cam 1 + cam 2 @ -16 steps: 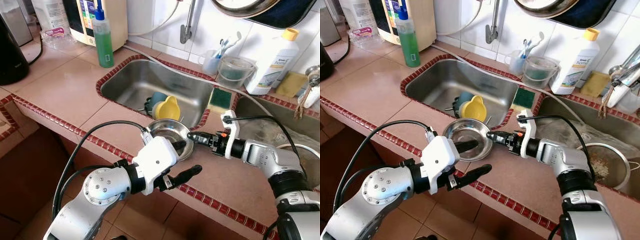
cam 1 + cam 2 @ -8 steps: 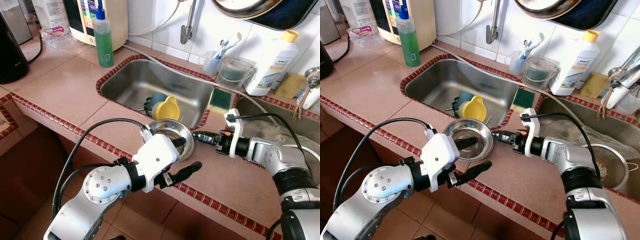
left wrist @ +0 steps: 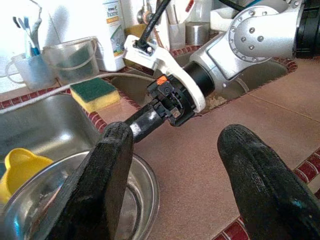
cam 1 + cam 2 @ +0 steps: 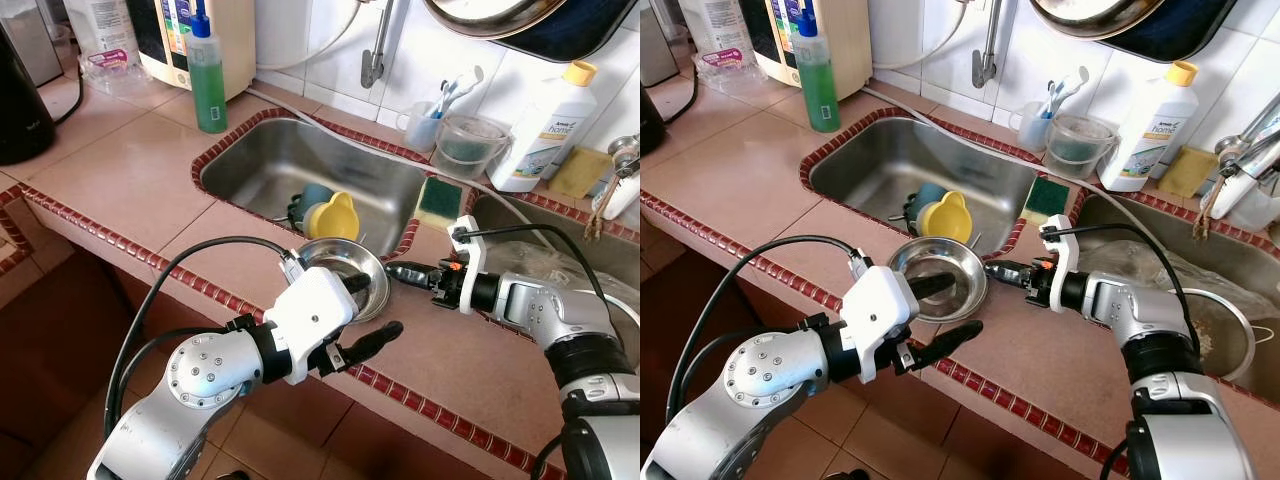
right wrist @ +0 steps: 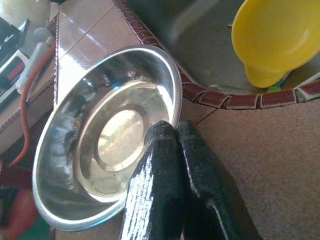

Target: Kitchen organization

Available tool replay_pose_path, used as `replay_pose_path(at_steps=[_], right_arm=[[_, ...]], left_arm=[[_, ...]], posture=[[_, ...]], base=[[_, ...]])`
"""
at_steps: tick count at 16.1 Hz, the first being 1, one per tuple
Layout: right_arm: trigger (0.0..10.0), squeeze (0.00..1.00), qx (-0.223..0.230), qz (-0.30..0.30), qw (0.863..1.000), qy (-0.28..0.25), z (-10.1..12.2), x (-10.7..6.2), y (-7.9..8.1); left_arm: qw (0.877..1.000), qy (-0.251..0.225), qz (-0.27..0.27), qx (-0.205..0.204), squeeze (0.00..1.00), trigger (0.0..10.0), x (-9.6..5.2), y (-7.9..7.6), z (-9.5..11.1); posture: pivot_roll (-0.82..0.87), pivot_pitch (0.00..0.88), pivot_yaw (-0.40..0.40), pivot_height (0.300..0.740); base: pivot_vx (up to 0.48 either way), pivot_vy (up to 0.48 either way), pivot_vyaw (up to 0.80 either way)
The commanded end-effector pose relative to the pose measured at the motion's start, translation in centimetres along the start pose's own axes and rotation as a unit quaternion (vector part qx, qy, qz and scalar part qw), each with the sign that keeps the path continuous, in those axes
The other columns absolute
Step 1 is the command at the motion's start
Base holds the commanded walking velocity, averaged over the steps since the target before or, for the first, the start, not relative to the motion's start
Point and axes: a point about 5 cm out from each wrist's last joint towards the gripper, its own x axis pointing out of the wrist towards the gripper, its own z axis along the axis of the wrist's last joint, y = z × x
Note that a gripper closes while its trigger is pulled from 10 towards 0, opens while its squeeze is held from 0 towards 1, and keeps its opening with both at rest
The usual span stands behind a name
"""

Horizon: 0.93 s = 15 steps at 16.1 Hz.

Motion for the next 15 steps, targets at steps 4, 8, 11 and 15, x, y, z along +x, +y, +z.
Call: replay_pose_path(at_steps=[4, 8, 11, 15], right_arm=[[10.0, 1.0, 0.004, 0.018, 1.0, -0.009, 0.8, -0.3, 0.1], [10.0, 1.0, -0.015, 0.035, 0.999, -0.015, 0.8, 0.3, 0.6], [10.0, 1.0, -0.016, 0.045, 0.999, -0.013, 0.9, 1.5, 1.1], [10.0, 1.0, -0.031, 0.03, 0.999, 0.008, 0.5, 3.1, 1.5]], left_arm=[[1.0, -0.007, -0.001, 0.004, 0.0, 10.0, -0.1, -0.1, 0.4], [1.0, -0.008, 0.0, 0.004, 0.0, 10.0, 0.0, 0.0, 0.5], [1.0, -0.009, 0.0, 0.005, 0.0, 10.0, 0.0, 0.0, 0.6], [1.0, -0.01, 0.0, 0.005, 0.0, 10.0, 0.0, 0.0, 0.6]], posture=[[-0.17, 0.124, -0.114, 0.74], [-0.16, 0.125, -0.11, 0.74], [-0.16, 0.129, -0.108, 0.74], [-0.15, 0.134, -0.109, 0.74]], base=[[0.0, 0.0, 0.0], [0.0, 0.0, 0.0], [0.0, 0.0, 0.0], [0.0, 0.0, 0.0]])
